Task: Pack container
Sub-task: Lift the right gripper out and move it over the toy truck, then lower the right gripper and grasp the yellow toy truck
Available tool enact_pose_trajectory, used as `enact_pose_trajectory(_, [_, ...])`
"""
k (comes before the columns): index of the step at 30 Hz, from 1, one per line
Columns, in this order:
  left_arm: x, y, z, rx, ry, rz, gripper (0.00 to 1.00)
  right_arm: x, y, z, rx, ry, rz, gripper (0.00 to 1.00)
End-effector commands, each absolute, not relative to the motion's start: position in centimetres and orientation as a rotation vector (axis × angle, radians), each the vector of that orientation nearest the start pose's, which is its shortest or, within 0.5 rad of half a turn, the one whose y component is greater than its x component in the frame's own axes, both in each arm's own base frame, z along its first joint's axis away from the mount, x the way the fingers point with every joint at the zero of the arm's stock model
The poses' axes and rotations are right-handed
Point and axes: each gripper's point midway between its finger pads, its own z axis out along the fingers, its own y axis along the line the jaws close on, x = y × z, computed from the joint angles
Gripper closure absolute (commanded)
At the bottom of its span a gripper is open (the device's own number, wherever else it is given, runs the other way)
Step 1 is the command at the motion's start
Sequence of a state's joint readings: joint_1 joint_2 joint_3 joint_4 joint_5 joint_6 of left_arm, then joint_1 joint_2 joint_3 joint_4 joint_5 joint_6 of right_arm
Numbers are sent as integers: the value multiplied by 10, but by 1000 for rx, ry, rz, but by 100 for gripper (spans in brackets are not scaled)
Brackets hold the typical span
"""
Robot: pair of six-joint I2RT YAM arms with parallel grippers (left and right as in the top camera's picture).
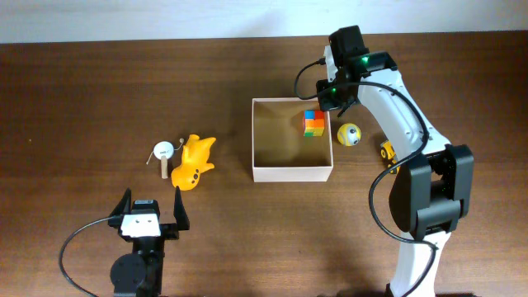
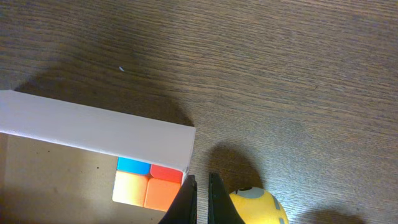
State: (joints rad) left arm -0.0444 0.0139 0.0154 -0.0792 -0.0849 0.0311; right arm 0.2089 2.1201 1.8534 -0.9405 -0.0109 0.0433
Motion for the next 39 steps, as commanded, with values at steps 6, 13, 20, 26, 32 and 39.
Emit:
enact_pose_trajectory(6, [246,2,157,18,1647,62,1,486,89,104,-240,2785,-4,69])
enact_pose_trajectory(13, [246,2,158,18,1646,62,1,475,53,170,-139,2784,-168,30])
enact_pose_trajectory(20, [246,2,158,18,1646,62,1,438,19,203,-61,2871,-201,22])
enact_pose_trajectory(26, [246,2,158,18,1646,62,1,391,-19,202,72,3042,-236,22])
enact_pose_trajectory(32, [246,2,158,18,1646,62,1,367,-42,179,153,3165,-252,22])
enact_pose_trajectory(39, [246,2,158,18,1646,62,1,353,-46,122,82,3272,-221,21])
